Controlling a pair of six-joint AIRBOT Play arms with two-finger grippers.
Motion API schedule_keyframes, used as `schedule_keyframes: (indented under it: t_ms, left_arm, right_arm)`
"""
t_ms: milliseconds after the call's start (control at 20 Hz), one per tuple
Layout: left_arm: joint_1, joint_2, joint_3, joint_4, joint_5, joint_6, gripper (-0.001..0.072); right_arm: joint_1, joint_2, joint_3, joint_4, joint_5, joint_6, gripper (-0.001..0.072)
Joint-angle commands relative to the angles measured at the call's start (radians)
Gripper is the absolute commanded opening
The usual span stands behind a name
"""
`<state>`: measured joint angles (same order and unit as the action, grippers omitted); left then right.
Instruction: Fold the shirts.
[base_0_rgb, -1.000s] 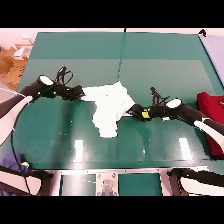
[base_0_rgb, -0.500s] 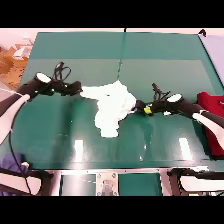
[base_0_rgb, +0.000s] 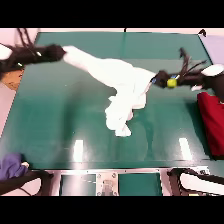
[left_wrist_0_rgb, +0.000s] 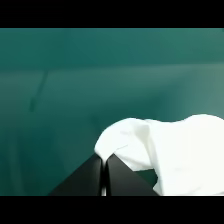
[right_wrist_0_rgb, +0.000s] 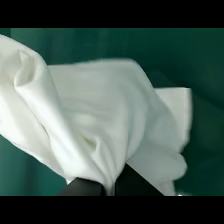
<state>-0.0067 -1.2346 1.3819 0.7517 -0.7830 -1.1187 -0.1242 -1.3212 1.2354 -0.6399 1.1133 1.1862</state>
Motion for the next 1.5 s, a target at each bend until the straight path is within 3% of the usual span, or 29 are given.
schedule_keyframes:
  t_ms: [0,300,500,750,1200,1450]
  left_arm:
    - [0.002,0.14,0.106,0.003,-0.016,0.021,0.0021]
    - [0.002,0.283,0.373,0.004,-0.103,0.021,0.0021]
    - [0.002,0.291,0.435,0.048,-0.2,-0.003,0.0021]
    - [0.003,0.235,0.307,0.192,-0.279,-0.097,0.0021]
    - [0.002,-0.097,-0.055,0.147,-0.175,-0.095,0.0021]
    - [-0.024,-0.309,-0.067,0.123,-0.148,-0.095,0.0022]
  right_arm:
    - [-0.016,0.105,0.235,-0.001,0.138,0.002,0.0016]
    - [-0.017,0.281,0.586,-0.089,0.155,0.079,0.0015]
    - [-0.017,0.304,0.659,-0.168,0.175,0.142,0.0016]
    - [-0.016,0.262,0.529,-0.177,0.191,0.14,0.0015]
    - [0.025,-0.055,0.093,-0.173,0.045,0.05,0.0016]
    - [0.097,-0.283,0.066,-0.173,0.002,0.04,0.0018]
